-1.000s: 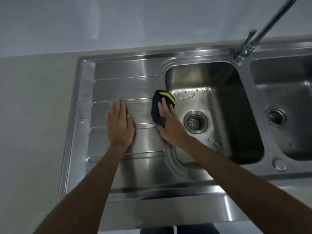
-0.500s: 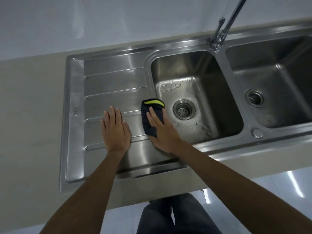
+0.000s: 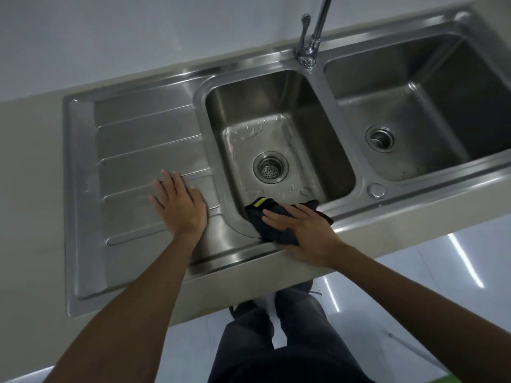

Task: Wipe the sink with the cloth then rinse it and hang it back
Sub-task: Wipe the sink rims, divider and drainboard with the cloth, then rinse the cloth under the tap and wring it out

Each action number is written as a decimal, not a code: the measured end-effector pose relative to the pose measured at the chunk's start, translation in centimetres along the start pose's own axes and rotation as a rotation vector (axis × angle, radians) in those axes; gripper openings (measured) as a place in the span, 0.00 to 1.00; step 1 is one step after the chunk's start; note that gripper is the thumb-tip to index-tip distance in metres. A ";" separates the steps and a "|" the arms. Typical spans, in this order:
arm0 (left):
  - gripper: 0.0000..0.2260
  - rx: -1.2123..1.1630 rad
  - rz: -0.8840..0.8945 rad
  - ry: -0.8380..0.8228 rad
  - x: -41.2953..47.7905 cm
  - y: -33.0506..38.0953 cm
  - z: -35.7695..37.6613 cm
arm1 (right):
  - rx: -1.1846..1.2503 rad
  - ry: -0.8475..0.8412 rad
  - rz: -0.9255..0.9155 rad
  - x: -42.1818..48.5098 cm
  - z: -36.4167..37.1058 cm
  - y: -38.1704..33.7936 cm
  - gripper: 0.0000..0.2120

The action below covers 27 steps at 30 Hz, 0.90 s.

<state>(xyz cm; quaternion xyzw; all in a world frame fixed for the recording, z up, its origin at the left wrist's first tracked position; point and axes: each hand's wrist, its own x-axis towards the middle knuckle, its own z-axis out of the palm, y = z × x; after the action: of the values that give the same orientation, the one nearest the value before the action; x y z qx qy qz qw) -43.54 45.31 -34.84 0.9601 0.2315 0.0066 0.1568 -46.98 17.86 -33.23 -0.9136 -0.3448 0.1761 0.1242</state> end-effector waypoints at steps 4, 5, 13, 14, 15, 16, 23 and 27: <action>0.29 0.052 -0.062 -0.017 -0.9 2.2 1.2 | -0.020 0.031 0.068 -3.7 -1.5 5.1 0.28; 0.28 0.067 -0.062 -0.009 -0.8 2.0 1.2 | -0.033 0.032 0.083 -4.4 -1.9 6.4 0.28; 0.25 0.008 -0.122 0.078 -1.3 7.6 2.3 | -0.056 -0.032 -0.122 -6.4 -5.3 16.0 0.26; 0.25 -0.013 -0.088 0.089 -1.7 9.3 2.5 | -0.012 -0.025 -0.151 -6.2 -5.4 16.3 0.26; 0.24 -0.024 -0.053 0.093 -2.1 11.2 3.0 | 0.081 -0.024 -0.160 -6.2 -5.8 16.4 0.25; 0.24 -0.042 -0.015 0.096 -2.5 13.3 3.4 | 0.227 -0.026 -0.150 -6.2 -6.3 16.7 0.24; 0.25 -0.405 0.055 0.027 -3.7 27.0 6.8 | 0.933 0.134 0.166 -5.4 -12.3 22.7 0.13; 0.20 -0.484 0.026 0.011 -2.2 31.0 7.0 | 1.155 0.231 0.350 -4.7 -15.8 25.0 0.09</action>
<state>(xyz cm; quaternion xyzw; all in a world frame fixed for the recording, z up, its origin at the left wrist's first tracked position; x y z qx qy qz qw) -31.20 16.11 -31.99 0.8973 0.2115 0.0691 0.3812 -29.20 -5.24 -26.50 -0.7548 -0.0226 0.2521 0.6051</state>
